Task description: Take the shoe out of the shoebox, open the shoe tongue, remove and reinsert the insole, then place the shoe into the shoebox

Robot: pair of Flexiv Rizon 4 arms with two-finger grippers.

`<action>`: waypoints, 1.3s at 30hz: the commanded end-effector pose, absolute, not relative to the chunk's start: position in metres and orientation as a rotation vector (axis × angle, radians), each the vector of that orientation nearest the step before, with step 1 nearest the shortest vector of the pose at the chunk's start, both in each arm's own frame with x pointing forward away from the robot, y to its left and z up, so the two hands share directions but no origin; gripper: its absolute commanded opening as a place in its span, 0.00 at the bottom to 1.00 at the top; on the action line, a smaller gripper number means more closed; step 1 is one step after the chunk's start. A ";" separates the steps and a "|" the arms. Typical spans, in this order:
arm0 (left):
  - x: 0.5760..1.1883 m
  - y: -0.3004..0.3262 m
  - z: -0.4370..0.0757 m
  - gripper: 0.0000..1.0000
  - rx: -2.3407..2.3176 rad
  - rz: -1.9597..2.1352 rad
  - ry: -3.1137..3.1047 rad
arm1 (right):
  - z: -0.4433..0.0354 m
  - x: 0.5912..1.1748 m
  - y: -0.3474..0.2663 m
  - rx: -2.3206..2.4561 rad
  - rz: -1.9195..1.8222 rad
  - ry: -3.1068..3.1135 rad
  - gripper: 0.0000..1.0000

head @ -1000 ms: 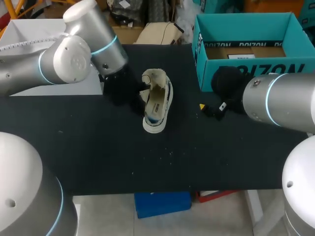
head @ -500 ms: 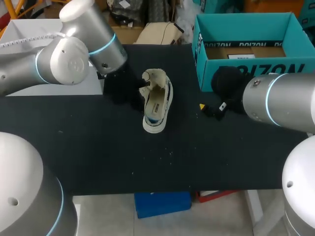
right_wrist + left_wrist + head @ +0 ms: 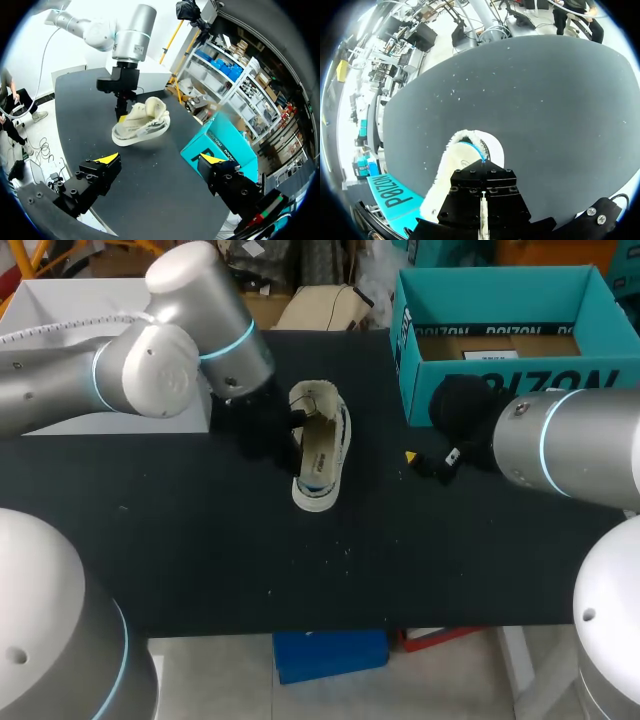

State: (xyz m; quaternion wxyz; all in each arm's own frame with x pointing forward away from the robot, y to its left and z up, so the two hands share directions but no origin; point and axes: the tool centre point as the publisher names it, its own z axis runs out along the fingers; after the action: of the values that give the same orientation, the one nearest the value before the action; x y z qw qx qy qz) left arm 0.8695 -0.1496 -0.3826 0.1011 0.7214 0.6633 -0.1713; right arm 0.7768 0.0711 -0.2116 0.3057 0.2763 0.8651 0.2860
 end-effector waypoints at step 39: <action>0.878 -0.188 -0.406 0.00 2.256 -0.415 1.919 | -0.213 0.776 0.071 0.732 0.758 2.288 1.00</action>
State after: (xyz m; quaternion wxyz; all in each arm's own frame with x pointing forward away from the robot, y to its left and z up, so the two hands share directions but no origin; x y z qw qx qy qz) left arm 0.8751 -0.1808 -0.3982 0.0802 0.7515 0.6401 -0.1383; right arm 0.7767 0.0711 -0.2116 0.3057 0.2763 0.8651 0.2860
